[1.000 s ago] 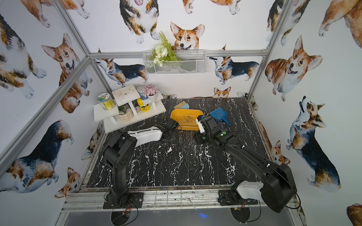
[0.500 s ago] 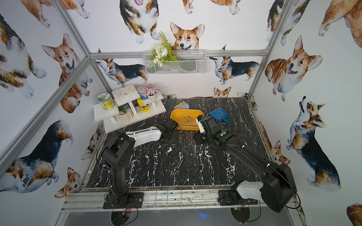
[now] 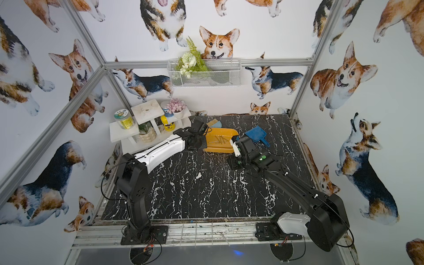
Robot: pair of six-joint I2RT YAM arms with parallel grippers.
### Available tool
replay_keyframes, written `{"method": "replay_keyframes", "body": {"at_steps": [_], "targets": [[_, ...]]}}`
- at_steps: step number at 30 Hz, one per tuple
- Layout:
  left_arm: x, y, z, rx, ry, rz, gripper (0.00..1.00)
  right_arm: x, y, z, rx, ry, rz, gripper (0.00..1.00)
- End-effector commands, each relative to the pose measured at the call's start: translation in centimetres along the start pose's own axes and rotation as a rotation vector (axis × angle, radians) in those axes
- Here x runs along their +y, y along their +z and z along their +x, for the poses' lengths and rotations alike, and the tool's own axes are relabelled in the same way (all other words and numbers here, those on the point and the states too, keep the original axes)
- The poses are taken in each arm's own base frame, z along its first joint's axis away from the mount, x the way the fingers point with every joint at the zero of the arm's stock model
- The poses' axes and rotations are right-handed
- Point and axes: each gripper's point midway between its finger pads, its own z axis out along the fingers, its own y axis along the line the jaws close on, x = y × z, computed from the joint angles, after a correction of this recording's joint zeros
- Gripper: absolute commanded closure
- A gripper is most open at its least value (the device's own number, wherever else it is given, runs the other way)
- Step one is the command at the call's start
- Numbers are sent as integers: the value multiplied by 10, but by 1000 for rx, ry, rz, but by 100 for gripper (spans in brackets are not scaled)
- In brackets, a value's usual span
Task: Put the nails on the desktop into the storage box
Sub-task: Place the nail in the storage box.
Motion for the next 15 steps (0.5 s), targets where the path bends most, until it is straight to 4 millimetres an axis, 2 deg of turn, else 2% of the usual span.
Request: {"method": "replay_keyframes", "body": {"at_steps": [1, 4, 7, 15], "targets": [[-7, 3, -21, 13, 10, 9, 100, 0, -5, -7, -32, 6, 7, 54], [-22, 13, -44, -1, -4, 33, 100, -3, -11, -7, -37, 8, 18, 53], [-36, 29, -55, 4, -3, 48, 100, -5, -16, -5, -36, 8, 30, 54], [-52, 83, -56, 29, -44, 71, 98, -9, -26, 2, -26, 16, 49, 53]]}}
